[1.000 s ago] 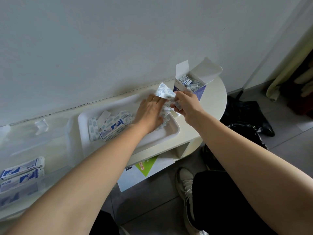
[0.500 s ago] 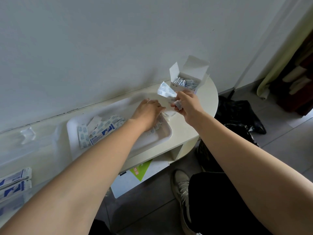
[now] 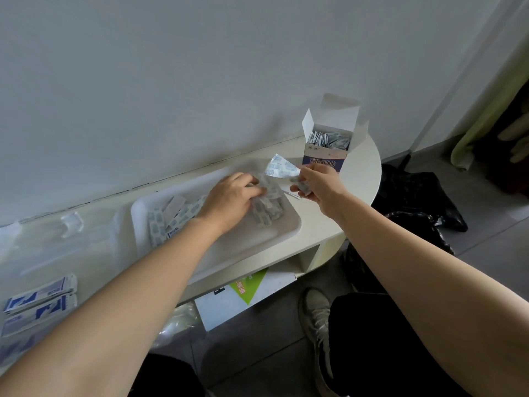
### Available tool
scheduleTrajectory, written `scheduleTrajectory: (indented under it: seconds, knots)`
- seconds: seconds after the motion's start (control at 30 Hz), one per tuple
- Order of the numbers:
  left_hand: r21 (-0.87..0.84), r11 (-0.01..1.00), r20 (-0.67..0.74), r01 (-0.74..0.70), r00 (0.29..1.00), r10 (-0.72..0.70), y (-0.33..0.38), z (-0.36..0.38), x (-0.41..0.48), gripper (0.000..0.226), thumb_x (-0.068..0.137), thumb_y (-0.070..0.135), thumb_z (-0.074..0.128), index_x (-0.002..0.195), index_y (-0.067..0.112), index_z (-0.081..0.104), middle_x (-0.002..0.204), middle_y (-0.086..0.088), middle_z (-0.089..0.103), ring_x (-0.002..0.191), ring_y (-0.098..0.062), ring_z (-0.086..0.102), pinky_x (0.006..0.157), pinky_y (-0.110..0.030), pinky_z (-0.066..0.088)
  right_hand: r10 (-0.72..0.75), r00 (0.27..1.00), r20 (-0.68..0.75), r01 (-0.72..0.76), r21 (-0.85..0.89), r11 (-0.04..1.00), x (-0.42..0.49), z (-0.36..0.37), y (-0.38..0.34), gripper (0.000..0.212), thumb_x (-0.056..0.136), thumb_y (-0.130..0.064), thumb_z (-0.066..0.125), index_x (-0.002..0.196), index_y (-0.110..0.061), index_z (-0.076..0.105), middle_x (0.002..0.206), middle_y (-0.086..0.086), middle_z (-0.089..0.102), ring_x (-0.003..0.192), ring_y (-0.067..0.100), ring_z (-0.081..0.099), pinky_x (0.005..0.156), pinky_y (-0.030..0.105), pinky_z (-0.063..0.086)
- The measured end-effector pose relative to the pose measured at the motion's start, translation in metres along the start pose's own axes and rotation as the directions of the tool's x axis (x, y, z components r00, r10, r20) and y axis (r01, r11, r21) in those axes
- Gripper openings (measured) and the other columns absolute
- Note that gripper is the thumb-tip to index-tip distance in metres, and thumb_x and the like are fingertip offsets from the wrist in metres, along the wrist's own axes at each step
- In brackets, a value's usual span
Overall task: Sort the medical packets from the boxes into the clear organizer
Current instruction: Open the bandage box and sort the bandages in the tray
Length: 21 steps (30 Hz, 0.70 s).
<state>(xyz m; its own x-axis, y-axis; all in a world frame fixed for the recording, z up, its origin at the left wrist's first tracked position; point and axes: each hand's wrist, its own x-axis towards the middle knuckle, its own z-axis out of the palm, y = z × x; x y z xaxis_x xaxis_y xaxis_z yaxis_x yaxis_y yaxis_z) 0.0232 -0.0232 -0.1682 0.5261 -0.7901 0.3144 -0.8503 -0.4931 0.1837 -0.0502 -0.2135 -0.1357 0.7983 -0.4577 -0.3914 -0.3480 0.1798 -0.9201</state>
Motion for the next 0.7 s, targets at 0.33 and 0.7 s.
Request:
scheduleTrajectory:
  seconds: [0.33, 0.7]
  knots:
    - [-0.037, 0.929, 0.005, 0.368, 0.93, -0.368, -0.01, -0.024, -0.027, 0.051, 0.076, 0.005, 0.058, 0.127, 0.009, 0.051, 0.121, -0.013, 0.049, 0.115, -0.031, 0.047, 0.095, -0.041, 0.042, -0.21, 0.975, 0.067, 0.22, -0.356, 0.908, -0.018, 0.041, 0.011, 0.02, 0.083, 0.001, 0.056, 0.098, -0.012, 0.059, 0.096, 0.007, 0.058, 0.072, 0.024, 0.068, 0.067, 0.038, 0.06]
    - [-0.005, 0.962, 0.247, 0.273, 0.933, -0.264, 0.018, -0.004, -0.017, 0.044, 0.091, 0.019, 0.055, 0.135, 0.013, 0.049, 0.124, -0.01, 0.046, 0.117, -0.028, 0.043, 0.094, -0.039, 0.042, -0.425, 0.899, 0.103, 0.378, -0.671, 0.638, -0.01, 0.027, 0.009, 0.019, 0.082, -0.008, 0.061, 0.096, -0.012, 0.073, 0.091, 0.003, 0.073, 0.084, 0.017, 0.066, 0.074, 0.023, 0.049]
